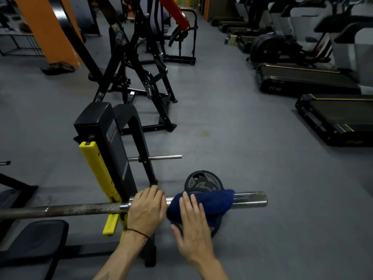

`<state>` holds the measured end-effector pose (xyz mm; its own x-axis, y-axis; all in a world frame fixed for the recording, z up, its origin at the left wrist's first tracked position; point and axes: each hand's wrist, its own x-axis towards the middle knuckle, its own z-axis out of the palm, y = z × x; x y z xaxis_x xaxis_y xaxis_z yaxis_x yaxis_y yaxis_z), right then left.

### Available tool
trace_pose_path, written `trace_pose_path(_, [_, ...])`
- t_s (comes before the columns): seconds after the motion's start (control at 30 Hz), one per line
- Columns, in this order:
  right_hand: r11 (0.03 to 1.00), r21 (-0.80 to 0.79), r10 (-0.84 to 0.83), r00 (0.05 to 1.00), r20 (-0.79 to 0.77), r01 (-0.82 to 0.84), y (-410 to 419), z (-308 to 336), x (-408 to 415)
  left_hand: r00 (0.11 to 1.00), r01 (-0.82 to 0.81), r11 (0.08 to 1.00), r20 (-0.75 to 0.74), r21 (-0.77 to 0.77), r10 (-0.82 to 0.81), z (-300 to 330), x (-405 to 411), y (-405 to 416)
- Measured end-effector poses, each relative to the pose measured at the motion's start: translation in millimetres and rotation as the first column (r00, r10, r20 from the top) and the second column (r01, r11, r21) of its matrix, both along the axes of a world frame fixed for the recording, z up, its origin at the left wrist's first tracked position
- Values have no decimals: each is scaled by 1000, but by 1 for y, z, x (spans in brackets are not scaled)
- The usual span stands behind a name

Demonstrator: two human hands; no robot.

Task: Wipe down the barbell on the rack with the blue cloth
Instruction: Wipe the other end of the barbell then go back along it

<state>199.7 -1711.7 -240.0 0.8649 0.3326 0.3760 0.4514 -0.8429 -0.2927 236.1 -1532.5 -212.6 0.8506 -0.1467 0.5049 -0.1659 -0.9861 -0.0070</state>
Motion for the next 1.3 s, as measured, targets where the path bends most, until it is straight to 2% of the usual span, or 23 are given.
trace_pose_path(0.07, [999, -37, -5, 997, 74, 8, -44, -4, 12, 1000, 21, 1000, 3, -7, -21, 1, 0, 1])
trace_pose_path(0.1, [996, 22, -93, 993, 75, 91, -63, -6, 15, 1000, 21, 1000, -6, -8, -21, 1, 0, 1])
trace_pose_path(0.17, [934, 179, -309, 951, -24, 308, -74, -5, 16, 1000, 9, 1000, -17, -21, -10, 1, -1, 0])
trace_pose_path(0.23, [873, 271, -386, 915, -120, 404, -38, -2, 13, 1000, -3, 999, -22, -38, 2, 1, -2, -2])
trace_pose_path(0.3, [942, 228, -223, 968, -119, 245, 1, 4, 3, 999, -4, 999, -37, -45, 2, 2, -2, -2])
trace_pose_path(0.37, [999, 36, -23, 998, -55, 25, -4, 1, -3, 999, 13, 999, -52, -39, -15, 2, -5, -1])
trace_pose_path(0.4, [999, -40, 14, 1000, -8, -14, -23, 1, 4, 998, 19, 999, -57, -38, -21, 2, -6, 0])
trace_pose_path(0.43, [998, -64, 13, 1000, 24, -12, -44, -2, 11, 998, 20, 999, -61, -42, -22, 3, -6, 0])
trace_pose_path(0.5, [989, 41, -146, 989, 22, 145, -74, -4, 17, 998, 10, 999, -65, -47, -13, 4, -5, -1])
trace_pose_path(0.57, [924, 190, -321, 943, -85, 331, -58, 1, 14, 998, -7, 999, -65, -35, 5, 3, -4, -2])
trace_pose_path(0.6, [900, 240, -345, 931, -121, 365, -34, 2, 10, 998, -18, 999, -65, -26, 16, 2, -4, -3])
trace_pose_path(0.67, [946, 244, -189, 975, -116, 212, 9, 1, -4, 997, -50, 999, -57, -18, 49, 2, -1, -6])
trace_pose_path(0.73, [998, 54, 30, 999, -35, -28, 6, -2, -4, 997, -63, 997, -47, -50, 61, 4, 0, -9])
trace_pose_path(0.77, [997, -18, 79, 997, 16, -79, -12, -3, 5, 998, -56, 995, -39, -78, 53, 5, -1, -12])
trace_pose_path(0.83, [998, -42, 42, 995, 91, -38, -53, -7, 20, 999, -9, 991, -37, -134, 4, 5, -5, -21])
trace_pose_path(0.87, [998, 19, -56, 994, 91, 54, -72, -9, 23, 999, 12, 987, -43, -157, -19, 2, -10, -27])
trace_pose_path(0.93, [948, 180, -269, 963, 17, 261, -85, -9, 21, 999, 0, 981, -51, -192, -10, -7, -18, -40])
trace_pose_path(1.0, [868, 317, -373, 924, -90, 381, -51, -6, 18, 996, -43, 983, -83, -178, 28, -14, -18, -45])
trace_pose_path(1.07, [901, 328, -260, 959, -116, 284, -7, -1, 7, 994, -57, 988, -99, -141, 43, -16, -14, -44])
trace_pose_path(1.13, [984, 173, -34, 999, -41, 41, -1, -5, -2, 993, -46, 993, -110, -106, 34, -13, -9, -40])
trace_pose_path(1.17, [995, 92, 33, 999, 7, -33, -17, -4, 5, 991, -44, 996, -128, -79, 34, -9, -4, -38])
trace_pose_path(1.23, [1000, 23, 15, 997, 74, -16, -64, -5, 23, 977, -56, 998, -208, -31, 49, -1, 7, -37])
trace_pose_path(1.3, [966, 167, -209, 977, 46, 199, -99, -2, 31, 956, -116, 992, -277, -46, 99, 7, 17, -37])
